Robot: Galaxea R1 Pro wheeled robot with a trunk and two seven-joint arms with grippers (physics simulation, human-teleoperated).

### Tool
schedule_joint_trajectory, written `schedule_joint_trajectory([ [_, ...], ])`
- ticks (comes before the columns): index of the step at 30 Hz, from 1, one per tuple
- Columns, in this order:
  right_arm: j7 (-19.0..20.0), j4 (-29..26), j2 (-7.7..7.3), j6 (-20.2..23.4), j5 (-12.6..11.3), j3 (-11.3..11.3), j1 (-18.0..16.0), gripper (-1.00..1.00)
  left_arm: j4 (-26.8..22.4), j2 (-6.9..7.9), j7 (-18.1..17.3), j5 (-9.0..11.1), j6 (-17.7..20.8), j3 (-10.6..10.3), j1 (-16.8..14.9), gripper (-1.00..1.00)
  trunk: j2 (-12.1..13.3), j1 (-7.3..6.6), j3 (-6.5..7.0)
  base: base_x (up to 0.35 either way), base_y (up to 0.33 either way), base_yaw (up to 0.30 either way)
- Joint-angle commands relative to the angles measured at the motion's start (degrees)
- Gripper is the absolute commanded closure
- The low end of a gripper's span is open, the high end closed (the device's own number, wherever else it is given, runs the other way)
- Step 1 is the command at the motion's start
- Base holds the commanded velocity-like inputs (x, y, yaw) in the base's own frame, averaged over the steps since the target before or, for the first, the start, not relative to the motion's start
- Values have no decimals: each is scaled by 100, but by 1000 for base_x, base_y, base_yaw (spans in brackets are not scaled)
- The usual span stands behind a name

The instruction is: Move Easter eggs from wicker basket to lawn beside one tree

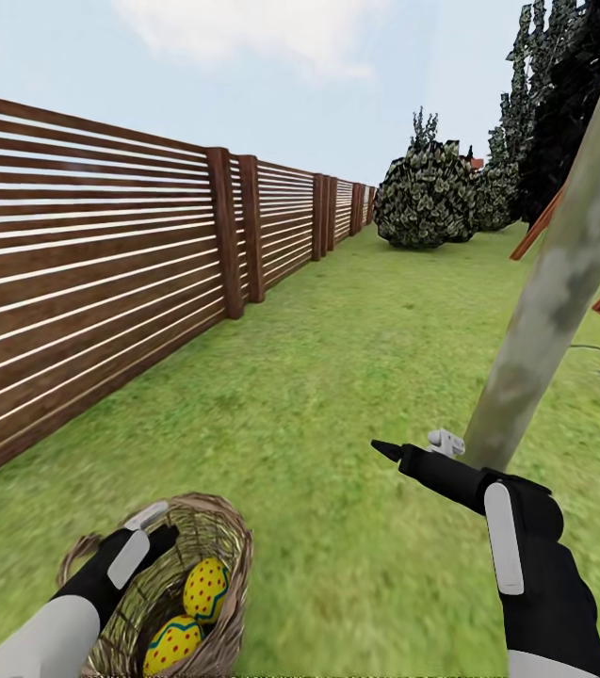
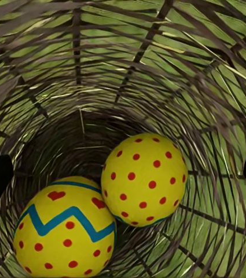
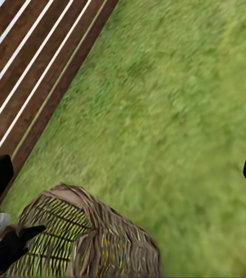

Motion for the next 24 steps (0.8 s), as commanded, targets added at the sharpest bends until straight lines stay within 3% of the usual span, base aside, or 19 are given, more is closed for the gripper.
schedule_joint_trajectory([
  [1,33,-3,6,32,10,-15,-4,-100,-12,0,36,61,16,3,-1,-100,-44,21,-24,0,0,0],
  [20,33,-3,6,32,10,-14,-5,-100,5,-2,41,58,62,-1,-3,-100,-806,439,-365,0,0,0],
  [24,33,-3,6,32,10,-14,-6,-100,10,5,32,57,105,2,-7,-100,-807,441,-387,0,0,0],
])
